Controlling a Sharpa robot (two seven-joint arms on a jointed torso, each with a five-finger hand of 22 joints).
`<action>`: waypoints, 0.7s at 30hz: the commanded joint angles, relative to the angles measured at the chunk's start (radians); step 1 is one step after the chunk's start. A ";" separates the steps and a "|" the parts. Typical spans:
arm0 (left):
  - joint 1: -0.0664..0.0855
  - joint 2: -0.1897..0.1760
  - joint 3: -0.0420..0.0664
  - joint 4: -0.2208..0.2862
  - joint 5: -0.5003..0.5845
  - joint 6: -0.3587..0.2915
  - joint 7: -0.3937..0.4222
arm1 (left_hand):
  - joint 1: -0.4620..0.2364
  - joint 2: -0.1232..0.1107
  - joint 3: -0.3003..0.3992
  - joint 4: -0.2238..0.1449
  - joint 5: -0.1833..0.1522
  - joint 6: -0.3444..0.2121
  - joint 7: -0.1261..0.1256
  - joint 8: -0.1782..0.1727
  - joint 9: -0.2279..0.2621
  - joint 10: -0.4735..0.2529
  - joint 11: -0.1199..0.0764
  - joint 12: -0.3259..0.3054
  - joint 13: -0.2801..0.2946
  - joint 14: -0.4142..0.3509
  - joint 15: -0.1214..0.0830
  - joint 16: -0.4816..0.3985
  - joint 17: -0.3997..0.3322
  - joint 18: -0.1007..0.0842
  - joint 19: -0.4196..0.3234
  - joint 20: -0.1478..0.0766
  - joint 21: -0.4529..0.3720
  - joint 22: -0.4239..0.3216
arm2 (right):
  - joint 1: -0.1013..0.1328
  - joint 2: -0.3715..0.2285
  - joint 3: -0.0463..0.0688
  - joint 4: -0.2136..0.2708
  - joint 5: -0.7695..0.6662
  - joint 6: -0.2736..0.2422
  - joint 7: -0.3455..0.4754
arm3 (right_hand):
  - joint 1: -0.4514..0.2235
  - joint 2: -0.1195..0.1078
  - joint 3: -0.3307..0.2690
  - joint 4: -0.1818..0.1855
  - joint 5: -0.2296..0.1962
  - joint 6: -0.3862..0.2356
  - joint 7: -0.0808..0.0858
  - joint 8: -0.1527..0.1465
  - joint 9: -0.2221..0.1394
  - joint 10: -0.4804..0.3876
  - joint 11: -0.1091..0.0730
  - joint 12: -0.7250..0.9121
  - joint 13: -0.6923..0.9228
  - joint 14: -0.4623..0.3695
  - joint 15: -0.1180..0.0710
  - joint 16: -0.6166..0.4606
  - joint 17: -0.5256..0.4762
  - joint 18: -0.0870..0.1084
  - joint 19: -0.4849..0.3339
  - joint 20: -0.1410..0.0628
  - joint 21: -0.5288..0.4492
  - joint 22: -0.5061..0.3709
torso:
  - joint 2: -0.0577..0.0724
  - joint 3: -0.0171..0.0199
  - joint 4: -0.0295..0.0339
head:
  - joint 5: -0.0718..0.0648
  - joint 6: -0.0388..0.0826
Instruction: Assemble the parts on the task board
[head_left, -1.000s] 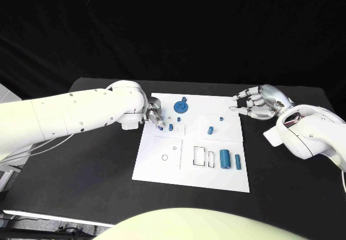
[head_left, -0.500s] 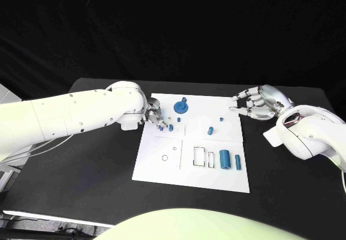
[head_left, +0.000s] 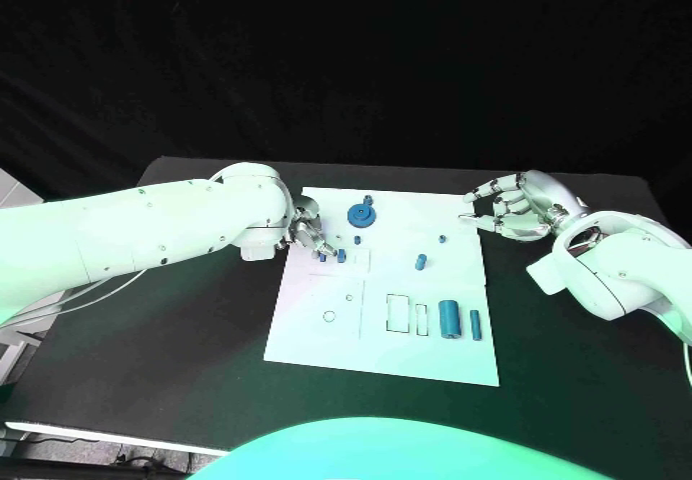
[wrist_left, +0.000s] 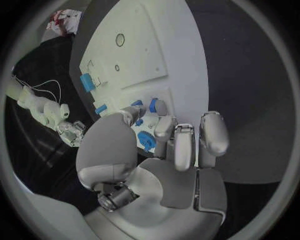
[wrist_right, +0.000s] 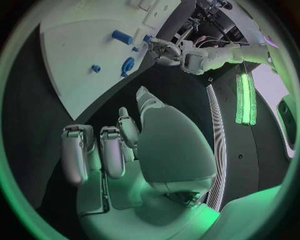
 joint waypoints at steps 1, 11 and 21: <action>-0.005 -0.008 -0.001 0.000 -0.018 0.003 -0.007 | -0.009 0.001 -0.011 0.001 -0.006 -0.002 0.007 -0.007 -0.001 -0.009 0.000 -0.005 -0.001 0.072 -0.005 -0.003 0.134 -0.013 -0.004 0.000 -0.006 0.000 | -0.001 0.000 0.000 0.002 -0.004 0.001 0.014 | -0.002 0.003 -0.004 0.002 0.004 0.003 -0.002 0.004 -0.002 -0.007 0.002 -0.005 -0.002 0.078 0.001 -0.005 0.170 0.008 0.065 0.000 -0.003 0.205 | 0.000 -0.0007 -0.0008 | -0.001 0.002; -0.005 -0.035 0.028 0.052 -0.018 -0.100 0.000 | 0.012 0.017 -0.047 0.000 0.003 -0.063 0.028 -0.024 0.000 -0.075 0.018 -0.063 -0.082 0.058 0.008 -0.023 0.094 0.003 -0.056 0.010 -0.058 -0.081 | -0.002 0.000 0.000 -0.002 -0.003 0.003 0.016 | -0.004 0.003 -0.005 0.002 0.004 0.003 -0.002 0.004 -0.002 -0.008 0.002 -0.005 -0.002 0.078 0.001 -0.005 0.170 0.009 0.065 0.000 -0.004 0.205 | -0.001 -0.0008 0.0002 | -0.004 0.005; -0.003 -0.062 0.057 0.088 0.028 -0.206 0.027 | 0.025 0.044 -0.162 0.002 -0.082 -0.173 0.070 -0.084 -0.060 -0.078 0.055 -0.042 -0.077 0.065 0.040 -0.010 0.116 0.002 -0.045 0.042 -0.055 -0.068 | -0.005 0.001 0.000 -0.005 -0.003 0.004 0.012 | -0.006 0.006 -0.006 0.003 0.004 0.002 -0.002 0.004 -0.002 -0.008 0.002 -0.006 -0.003 0.077 0.001 -0.008 0.166 0.010 0.063 0.000 -0.008 0.202 | 0.000 -0.0011 0.0003 | -0.005 0.012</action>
